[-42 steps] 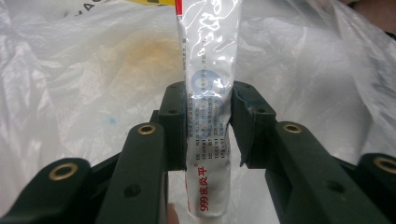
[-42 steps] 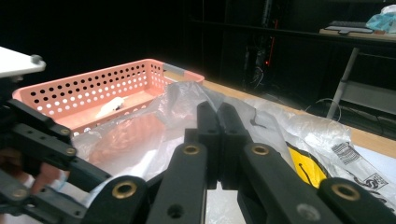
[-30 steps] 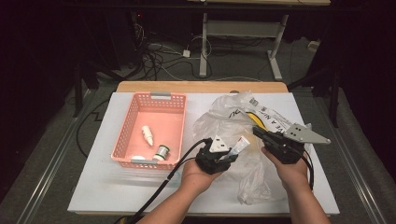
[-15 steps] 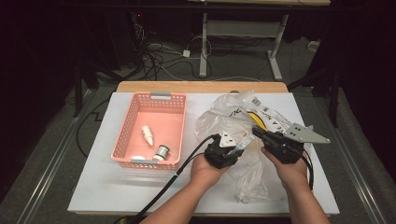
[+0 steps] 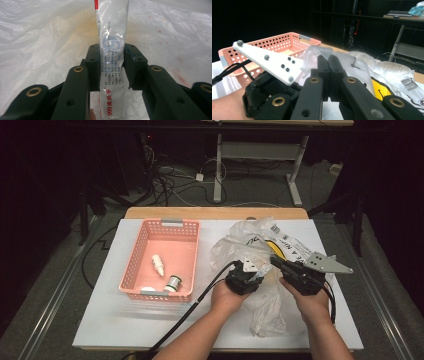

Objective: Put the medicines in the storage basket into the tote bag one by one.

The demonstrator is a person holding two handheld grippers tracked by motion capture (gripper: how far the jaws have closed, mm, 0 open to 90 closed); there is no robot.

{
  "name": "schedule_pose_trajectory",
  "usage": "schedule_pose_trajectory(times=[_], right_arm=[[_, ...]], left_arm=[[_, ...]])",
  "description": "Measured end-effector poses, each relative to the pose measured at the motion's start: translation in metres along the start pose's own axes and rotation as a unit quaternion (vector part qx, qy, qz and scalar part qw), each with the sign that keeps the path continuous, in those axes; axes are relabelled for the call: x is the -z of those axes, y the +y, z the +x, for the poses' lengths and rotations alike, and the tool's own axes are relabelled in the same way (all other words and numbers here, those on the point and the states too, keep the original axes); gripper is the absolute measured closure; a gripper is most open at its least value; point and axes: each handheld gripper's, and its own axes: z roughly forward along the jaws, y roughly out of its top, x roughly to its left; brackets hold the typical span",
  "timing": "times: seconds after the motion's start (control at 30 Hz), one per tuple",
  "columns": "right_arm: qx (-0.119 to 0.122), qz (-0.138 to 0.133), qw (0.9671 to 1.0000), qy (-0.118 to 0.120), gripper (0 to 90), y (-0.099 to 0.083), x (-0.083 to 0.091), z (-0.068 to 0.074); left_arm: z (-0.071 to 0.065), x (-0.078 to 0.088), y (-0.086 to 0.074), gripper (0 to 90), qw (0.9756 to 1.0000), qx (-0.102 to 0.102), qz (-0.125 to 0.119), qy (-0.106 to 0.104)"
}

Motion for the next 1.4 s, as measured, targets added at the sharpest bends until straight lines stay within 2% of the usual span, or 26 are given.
schedule_pose_trajectory(times=[0.37,0.43,0.53,0.8,0.83,0.87,0.9,1.0,1.07,1.1,1.13,1.2,1.3,1.37,1.4], right_arm=[[-0.005,0.000,1.0000,-0.001,90.0,-0.001,0.000,-0.002],[-0.005,-0.001,1.0000,-0.001,90.0,-0.002,0.000,-0.002],[-0.007,0.000,1.0000,-0.002,90.0,-0.002,0.000,-0.003],[-0.006,0.001,1.0000,-0.001,90.0,-0.003,0.000,-0.004],[-0.006,0.001,1.0000,-0.001,90.0,-0.003,0.000,-0.004],[-0.008,0.001,1.0000,-0.001,90.0,-0.003,0.000,-0.004],[-0.008,0.002,1.0000,-0.002,90.0,-0.003,0.000,-0.004],[-0.008,0.002,1.0000,-0.002,90.0,-0.003,0.000,-0.004],[-0.008,0.003,1.0000,-0.002,90.0,-0.003,0.000,-0.003],[-0.008,0.003,1.0000,-0.002,90.0,-0.003,0.000,-0.003],[-0.008,0.003,1.0000,-0.002,90.0,-0.003,0.000,-0.003],[-0.008,0.004,1.0000,-0.002,90.0,-0.003,0.000,-0.003],[-0.005,0.004,1.0000,-0.001,90.0,-0.003,-0.001,-0.003],[-0.005,0.005,1.0000,-0.001,90.0,-0.003,0.000,-0.002],[-0.005,0.005,1.0000,-0.002,90.0,-0.003,0.000,-0.002]], left_arm=[[0.003,-0.017,0.002,66.2,0.9998,0.013,0.017,0.002],[0.004,-0.019,0.002,66.2,0.9997,0.009,0.022,0.007],[0.004,-0.022,0.001,66.2,0.9996,0.016,0.023,0.002],[0.005,-0.022,0.001,64.1,0.9996,0.014,0.025,0.004],[0.005,-0.021,0.001,64.1,0.9997,0.015,0.021,-0.001],[0.005,-0.020,0.001,59.2,0.9997,0.012,0.020,-0.001],[0.005,-0.019,0.001,56.1,0.9996,0.015,0.020,-0.012],[0.003,-0.013,0.002,54.3,0.9997,0.013,0.013,-0.016],[0.002,-0.007,0.001,48.2,0.9997,0.016,0.006,-0.020],[0.002,-0.005,-0.001,46.9,0.9995,0.019,0.002,-0.026],[0.001,0.001,-0.003,46.5,0.9993,0.013,0.002,-0.035],[0.001,0.004,-0.005,43.3,0.9993,0.010,0.002,-0.036],[-0.003,0.015,-0.011,38.8,0.9983,0.013,-0.011,-0.056],[-0.005,0.021,-0.015,37.1,0.9979,0.008,-0.015,-0.062],[-0.006,0.025,-0.018,33.4,0.9976,0.007,-0.018,-0.066]])
